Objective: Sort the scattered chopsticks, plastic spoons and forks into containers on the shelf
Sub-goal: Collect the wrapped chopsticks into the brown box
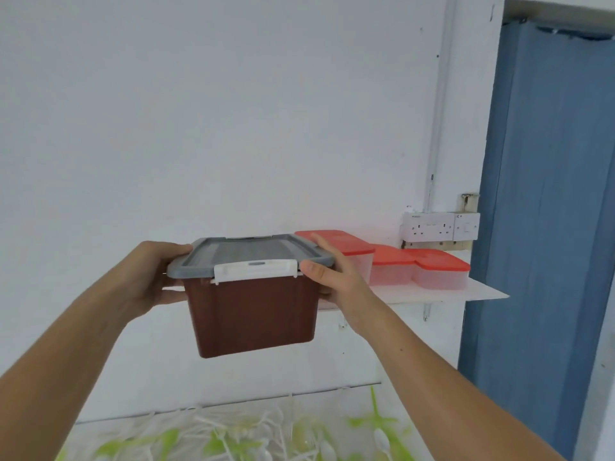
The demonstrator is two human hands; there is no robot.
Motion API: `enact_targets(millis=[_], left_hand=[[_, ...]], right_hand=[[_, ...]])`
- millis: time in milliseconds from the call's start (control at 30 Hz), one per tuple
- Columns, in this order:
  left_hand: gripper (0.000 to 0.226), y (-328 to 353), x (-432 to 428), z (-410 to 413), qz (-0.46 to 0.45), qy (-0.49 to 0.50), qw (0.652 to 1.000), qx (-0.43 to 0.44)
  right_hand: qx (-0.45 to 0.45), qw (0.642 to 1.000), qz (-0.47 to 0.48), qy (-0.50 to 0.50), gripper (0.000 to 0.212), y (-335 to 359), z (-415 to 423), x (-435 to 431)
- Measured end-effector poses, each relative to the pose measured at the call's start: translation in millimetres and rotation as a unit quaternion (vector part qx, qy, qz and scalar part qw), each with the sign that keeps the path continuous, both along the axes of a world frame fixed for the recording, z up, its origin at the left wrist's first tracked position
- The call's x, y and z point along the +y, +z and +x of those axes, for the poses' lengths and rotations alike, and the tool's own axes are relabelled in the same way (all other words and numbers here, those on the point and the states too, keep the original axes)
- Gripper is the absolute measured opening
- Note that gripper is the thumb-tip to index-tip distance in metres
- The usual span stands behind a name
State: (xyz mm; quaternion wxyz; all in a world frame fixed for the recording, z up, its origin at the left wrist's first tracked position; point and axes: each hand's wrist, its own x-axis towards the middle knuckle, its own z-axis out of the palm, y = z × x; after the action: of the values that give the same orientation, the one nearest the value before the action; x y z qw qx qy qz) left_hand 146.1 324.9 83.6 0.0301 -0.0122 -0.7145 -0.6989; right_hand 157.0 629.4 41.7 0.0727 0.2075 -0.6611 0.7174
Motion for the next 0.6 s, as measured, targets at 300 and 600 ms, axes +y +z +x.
enact_targets(millis=[300, 600], left_hand=[[0.027, -8.0, -2.2, -59.7, 0.024, 0.010, 0.999, 0.028], [0.012, -15.2, 34.6, -42.4, -0.280, -0.003, 0.927, 0.248]], right_hand=[[0.027, 0.975, 0.123, -0.181, 0.074, 0.1, -44.9, -11.1], [0.352, 0.759, 0.322, -0.443, 0.024, -13.4, -68.9, -18.9]])
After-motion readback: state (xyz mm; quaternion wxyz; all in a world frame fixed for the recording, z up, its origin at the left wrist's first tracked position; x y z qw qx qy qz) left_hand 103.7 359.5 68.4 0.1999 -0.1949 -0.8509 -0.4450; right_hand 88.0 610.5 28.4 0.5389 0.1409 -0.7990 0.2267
